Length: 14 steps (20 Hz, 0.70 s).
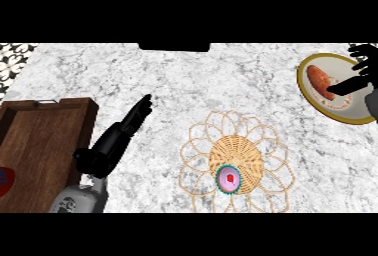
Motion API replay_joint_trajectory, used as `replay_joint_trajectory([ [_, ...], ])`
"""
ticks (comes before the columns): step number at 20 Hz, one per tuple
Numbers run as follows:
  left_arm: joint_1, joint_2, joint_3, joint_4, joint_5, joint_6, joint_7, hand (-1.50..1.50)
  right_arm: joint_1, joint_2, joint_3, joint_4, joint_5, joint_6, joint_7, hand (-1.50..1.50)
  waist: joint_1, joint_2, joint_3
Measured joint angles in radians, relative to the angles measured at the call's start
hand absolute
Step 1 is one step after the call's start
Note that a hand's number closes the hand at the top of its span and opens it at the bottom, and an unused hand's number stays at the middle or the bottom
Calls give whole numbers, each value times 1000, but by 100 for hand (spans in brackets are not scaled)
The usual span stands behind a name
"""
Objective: Pick the sweet potato from the placemat and place it in the bowl
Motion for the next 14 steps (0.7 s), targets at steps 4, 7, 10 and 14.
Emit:
replay_joint_trajectory([
  [4,0,4,9,-9,7,-5,8,0,1,-16,-51,27,-47,-45,-101,-150,4,0,0],
  [7,0,2,9,-6,0,-1,5,0,-10,-32,-100,29,-93,-85,-142,-150,1,-1,0],
  [10,-8,3,19,13,1,-3,-7,0,-5,-55,-167,22,-154,-138,-178,-150,-6,-1,0],
  [14,-3,1,17,3,-3,-1,-3,0,12,-94,-260,28,-244,-159,-213,-150,-11,-4,0],
])
